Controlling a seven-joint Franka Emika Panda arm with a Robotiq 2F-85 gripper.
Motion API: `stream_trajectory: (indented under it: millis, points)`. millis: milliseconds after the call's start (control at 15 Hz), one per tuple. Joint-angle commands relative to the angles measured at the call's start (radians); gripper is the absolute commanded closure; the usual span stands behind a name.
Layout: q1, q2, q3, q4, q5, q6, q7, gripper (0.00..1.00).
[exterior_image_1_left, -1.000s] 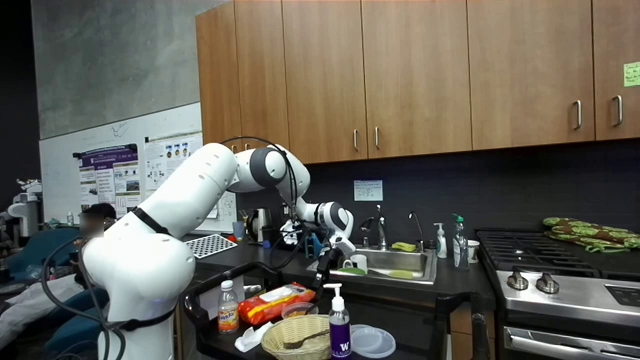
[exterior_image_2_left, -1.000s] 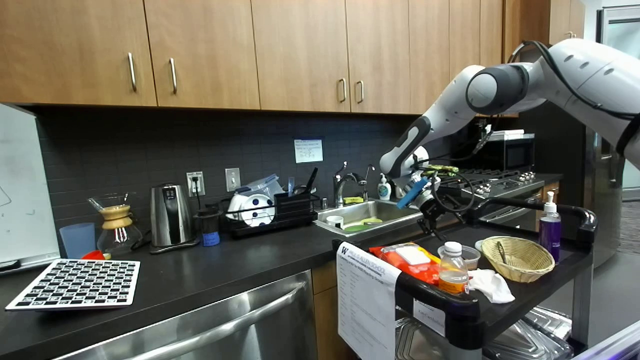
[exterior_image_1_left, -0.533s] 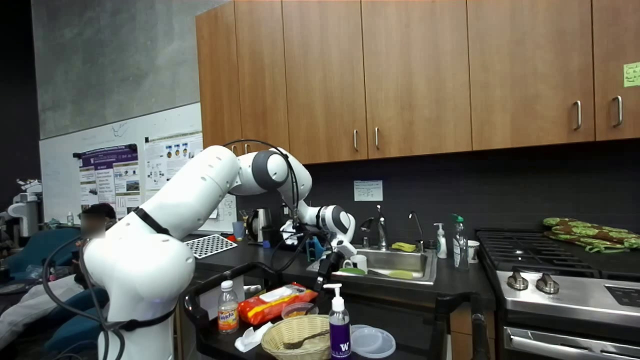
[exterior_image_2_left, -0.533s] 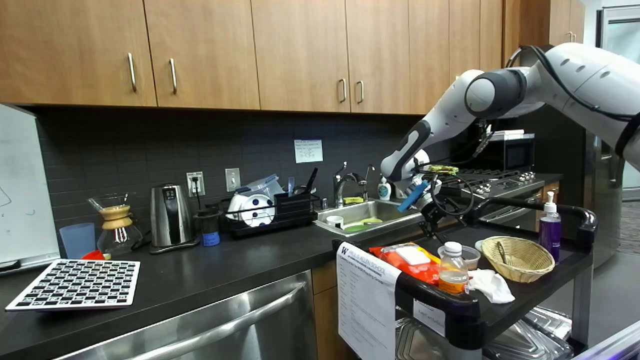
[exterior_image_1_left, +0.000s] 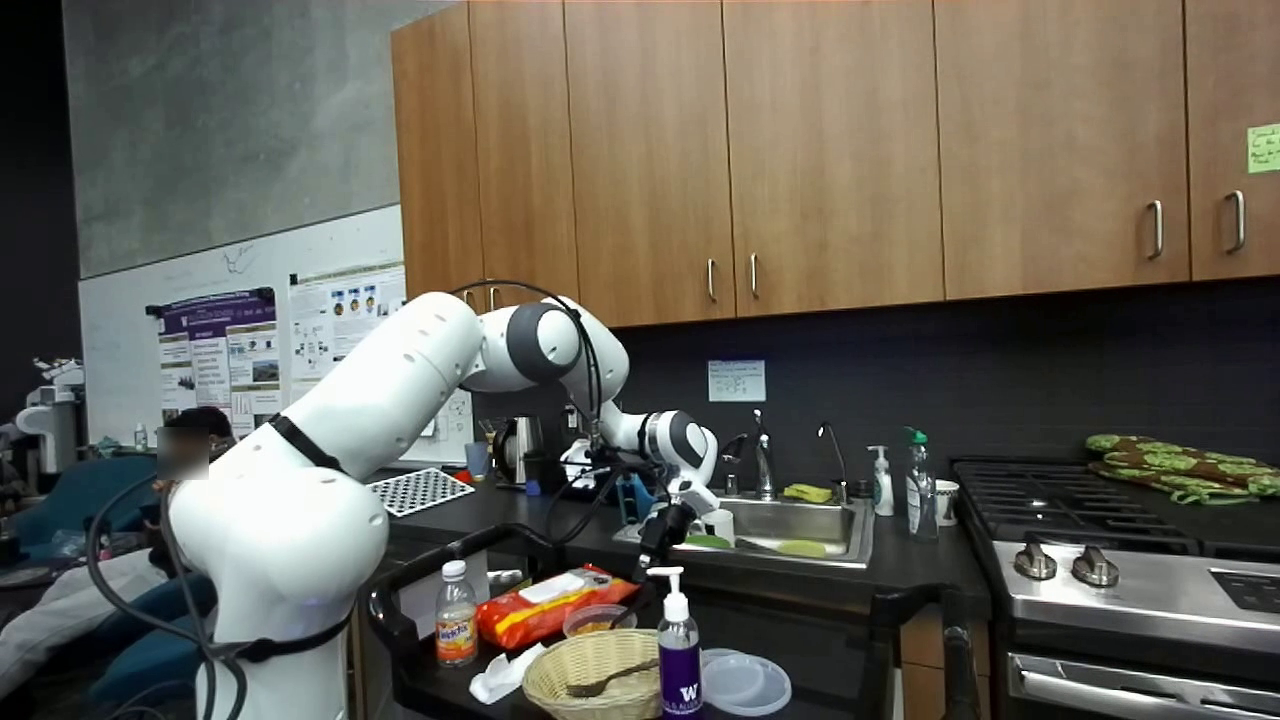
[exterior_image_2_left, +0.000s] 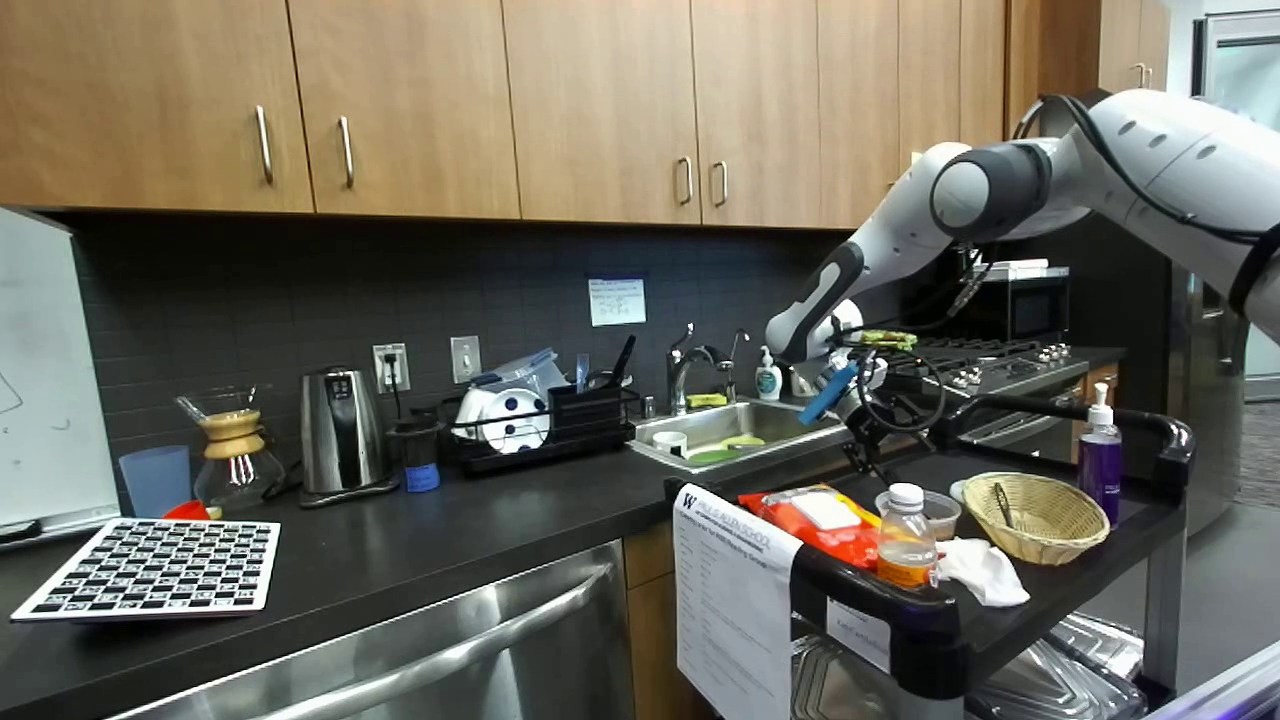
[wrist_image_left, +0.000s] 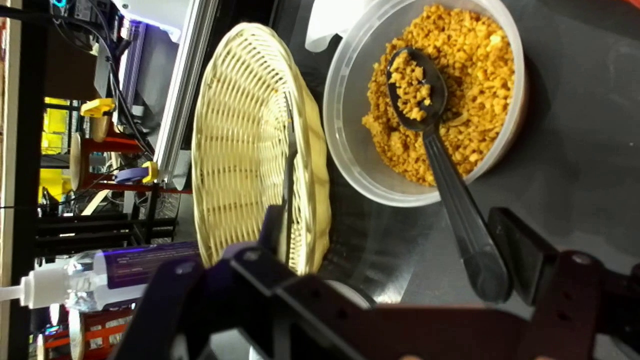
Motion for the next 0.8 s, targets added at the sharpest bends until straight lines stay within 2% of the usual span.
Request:
stream_trajectory:
  millis: [0, 400, 467, 533, 733]
  points:
    - [-0.011, 0.007, -0.006, 0.018, 0.018, -0.031, 0.033, 0.0]
    - [-0.018, 0.006, -0.002, 0.014, 0.022, -0.034, 0.042, 0.0]
    - [-0.017, 0.006, -0.001, 0.013, 0.022, -0.034, 0.042, 0.11]
    - [-0.017, 0.006, 0.0, 0.012, 0.023, -0.034, 0.042, 0.25]
    - [-0.017, 0.006, 0.001, 0.01, 0.024, -0.033, 0.041, 0.47]
